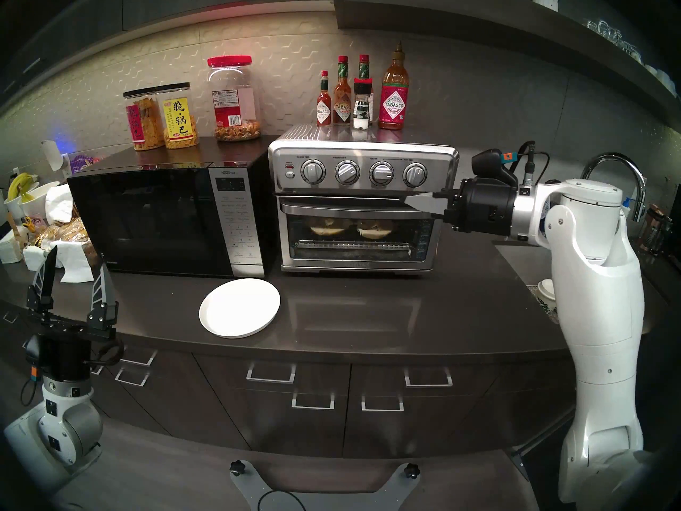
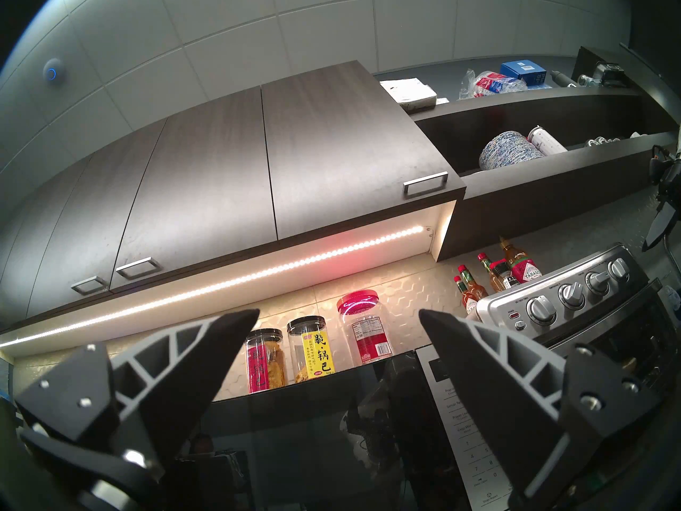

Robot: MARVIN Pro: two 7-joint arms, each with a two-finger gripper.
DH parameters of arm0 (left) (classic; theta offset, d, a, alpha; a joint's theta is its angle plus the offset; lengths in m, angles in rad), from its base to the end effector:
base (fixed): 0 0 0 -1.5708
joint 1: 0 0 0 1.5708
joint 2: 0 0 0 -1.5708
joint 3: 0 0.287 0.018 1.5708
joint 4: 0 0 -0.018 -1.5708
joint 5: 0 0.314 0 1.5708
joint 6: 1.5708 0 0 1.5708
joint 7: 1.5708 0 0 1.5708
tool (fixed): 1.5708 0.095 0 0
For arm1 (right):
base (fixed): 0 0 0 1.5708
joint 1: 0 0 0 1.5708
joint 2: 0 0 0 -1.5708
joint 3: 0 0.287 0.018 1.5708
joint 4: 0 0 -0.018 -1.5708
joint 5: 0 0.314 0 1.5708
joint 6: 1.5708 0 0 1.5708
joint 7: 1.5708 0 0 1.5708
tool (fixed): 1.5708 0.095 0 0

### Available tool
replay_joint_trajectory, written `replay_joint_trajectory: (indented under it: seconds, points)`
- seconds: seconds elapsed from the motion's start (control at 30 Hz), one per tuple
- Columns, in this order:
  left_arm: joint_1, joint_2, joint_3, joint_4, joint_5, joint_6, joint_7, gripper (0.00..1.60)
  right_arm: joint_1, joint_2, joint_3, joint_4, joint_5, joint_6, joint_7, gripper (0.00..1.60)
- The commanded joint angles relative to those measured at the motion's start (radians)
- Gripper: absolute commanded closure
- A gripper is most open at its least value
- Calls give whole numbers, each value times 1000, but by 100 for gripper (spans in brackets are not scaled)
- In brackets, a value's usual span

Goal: Open the oven and place the bagel inside on the rack

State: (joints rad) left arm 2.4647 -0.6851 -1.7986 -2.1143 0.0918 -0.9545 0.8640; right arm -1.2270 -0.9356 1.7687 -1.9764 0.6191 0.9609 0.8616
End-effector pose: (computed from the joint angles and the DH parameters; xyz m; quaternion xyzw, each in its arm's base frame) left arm 0.2159 0.1405 -0.1784 -0.3549 0.0921 -0.9261 0.0887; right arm 0.3842 -0.0832 -0.0153 -0.7046 -0.3068 -0.5655 0.2993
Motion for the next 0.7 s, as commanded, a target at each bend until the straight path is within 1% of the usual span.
replay_joint_trajectory:
  seconds: [0.0, 0.03, 0.07, 0.17, 0.23, 0.27, 0.3, 0.33, 0.37, 0.43, 0.57, 0.6, 0.63, 0.67]
  points:
    - [-1, -2, -5, -14, 1, -2, 2, 0, -175, 3, 134, -99, 70, -1, 7, 160]
    - [-1, -2, -5, -14, 1, -2, 2, 0, -132, 0, 117, -71, 62, -1, 17, 160]
    - [-1, -2, -5, -14, 1, -2, 2, 0, -132, 0, 117, -71, 62, -1, 17, 160]
    - [-2, -1, -5, -14, 1, -2, 2, 0, -177, -11, 159, -88, 72, -1, 12, 160]
    - [-2, -1, -5, -14, 1, -2, 2, 0, -192, -22, 177, -91, 73, -1, 14, 160]
    - [-2, -1, -5, -14, 1, -2, 2, 0, -215, -31, 194, -94, 79, -1, 14, 160]
    - [-2, -1, -5, -14, 1, -2, 2, 0, -215, -31, 194, -94, 79, -1, 14, 160]
    - [-2, -1, -5, -14, 1, -2, 2, 0, -225, -40, 206, -94, 78, -1, 10, 160]
    - [-1, -2, -5, -14, 1, -2, 2, 0, -252, -54, 235, -91, 84, -1, 7, 160]
    - [-1, -2, -5, -14, 1, -2, 2, 0, -282, -71, 268, -94, 87, -1, 3, 160]
    - [-1, -2, -5, -14, 1, -2, 2, 0, -320, -95, 304, -98, 90, -1, 9, 160]
    - [-1, -2, -5, -14, 1, -2, 2, 0, -355, -113, 338, -109, 94, -1, 10, 160]
    - [-1, -2, -6, -14, 1, -2, 2, 0, -372, -120, 353, -115, 96, -1, 12, 160]
    - [-1, -2, -6, -14, 1, -2, 2, 0, -369, -136, 362, -113, 92, -1, 15, 160]
